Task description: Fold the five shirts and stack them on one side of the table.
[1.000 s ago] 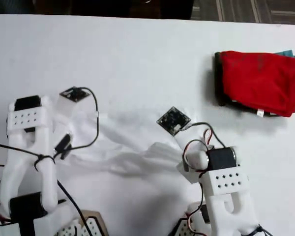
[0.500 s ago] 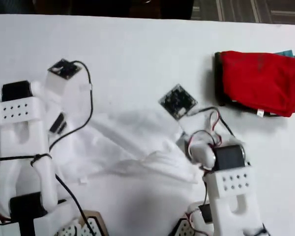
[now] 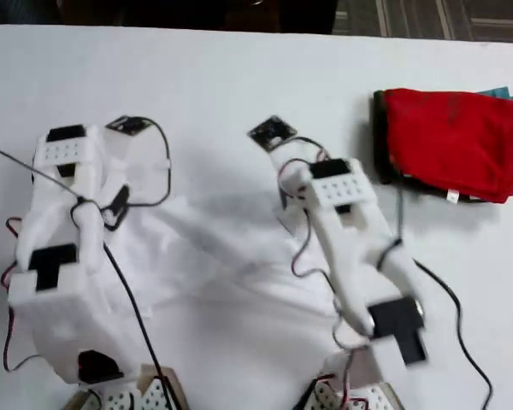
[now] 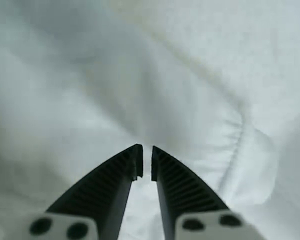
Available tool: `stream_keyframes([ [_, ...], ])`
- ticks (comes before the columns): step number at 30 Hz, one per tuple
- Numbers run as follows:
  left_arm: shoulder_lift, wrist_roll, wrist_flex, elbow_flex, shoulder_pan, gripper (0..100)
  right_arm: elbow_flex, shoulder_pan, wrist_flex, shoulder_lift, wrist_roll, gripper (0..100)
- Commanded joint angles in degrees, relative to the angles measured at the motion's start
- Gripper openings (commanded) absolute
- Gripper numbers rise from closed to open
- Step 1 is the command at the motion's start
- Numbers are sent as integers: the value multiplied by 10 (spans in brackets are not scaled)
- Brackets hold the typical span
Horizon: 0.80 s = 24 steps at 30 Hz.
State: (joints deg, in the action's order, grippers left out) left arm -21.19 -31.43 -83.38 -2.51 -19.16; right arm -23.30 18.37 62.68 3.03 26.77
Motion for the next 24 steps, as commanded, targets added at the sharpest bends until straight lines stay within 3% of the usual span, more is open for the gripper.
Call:
stream_keyframes([
  [1,-66,5,-13,100,-11,26,74,4,-16,82,-5,36],
  [11,-323,47,-136,549,-4,25,309,-70,18,299,-5,33],
  [16,-425,65,-188,765,6,25,414,-73,64,356,-5,19],
  [24,-446,113,-193,808,3,25,496,-64,158,336,-5,18],
])
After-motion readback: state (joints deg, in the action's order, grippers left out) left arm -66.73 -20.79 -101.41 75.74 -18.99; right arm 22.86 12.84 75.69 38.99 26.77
